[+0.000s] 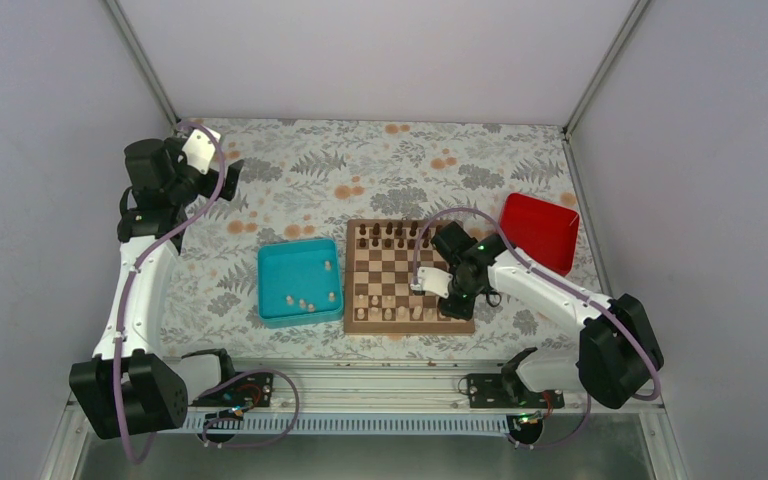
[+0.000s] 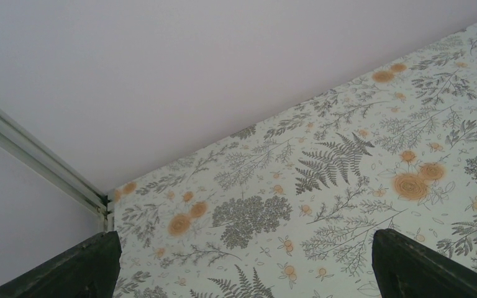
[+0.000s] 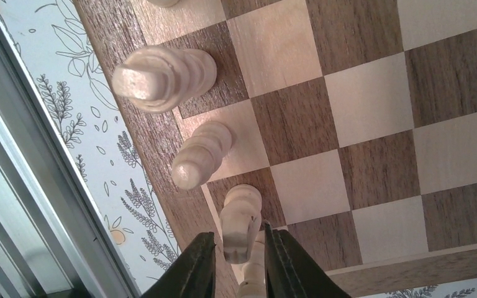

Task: Set up the chess pieces on the board
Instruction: Place the chess piece on the chessboard, then pick up the chess piece from the storage box.

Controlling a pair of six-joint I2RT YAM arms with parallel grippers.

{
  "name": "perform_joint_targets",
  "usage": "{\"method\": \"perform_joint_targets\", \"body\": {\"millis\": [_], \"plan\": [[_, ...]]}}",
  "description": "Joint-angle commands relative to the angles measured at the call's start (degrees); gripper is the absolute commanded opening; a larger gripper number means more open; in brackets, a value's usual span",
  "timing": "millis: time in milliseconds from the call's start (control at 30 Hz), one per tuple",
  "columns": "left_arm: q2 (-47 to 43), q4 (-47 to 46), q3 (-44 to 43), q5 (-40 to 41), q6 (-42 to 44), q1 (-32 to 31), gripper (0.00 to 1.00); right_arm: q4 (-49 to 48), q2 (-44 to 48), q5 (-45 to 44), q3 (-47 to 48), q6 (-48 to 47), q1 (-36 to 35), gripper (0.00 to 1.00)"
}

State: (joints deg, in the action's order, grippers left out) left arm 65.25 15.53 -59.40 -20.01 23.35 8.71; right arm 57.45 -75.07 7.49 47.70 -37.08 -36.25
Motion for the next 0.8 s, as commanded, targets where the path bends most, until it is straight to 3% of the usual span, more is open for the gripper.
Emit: {"method": "perform_joint_targets", "body": {"millis": [0,267,767], "plan": [[-0.6,0.2,-0.9,-1.0,0.2,0.4,1.00,0.9,0.7,-0.7,1.5,-0.5,0.3,0.24],[-1.6,0.7,-1.3,-2.5,0.0,0.4,1.00,3.8,-1.6,1.0,18.7,-0.3,-0.9,0.35],[-2.8,0.4,-1.0,-3.3,0.1,0.3,1.00,-8.5,-29.4,0.0,46.1,0.1,-18.7,0.47]]}}
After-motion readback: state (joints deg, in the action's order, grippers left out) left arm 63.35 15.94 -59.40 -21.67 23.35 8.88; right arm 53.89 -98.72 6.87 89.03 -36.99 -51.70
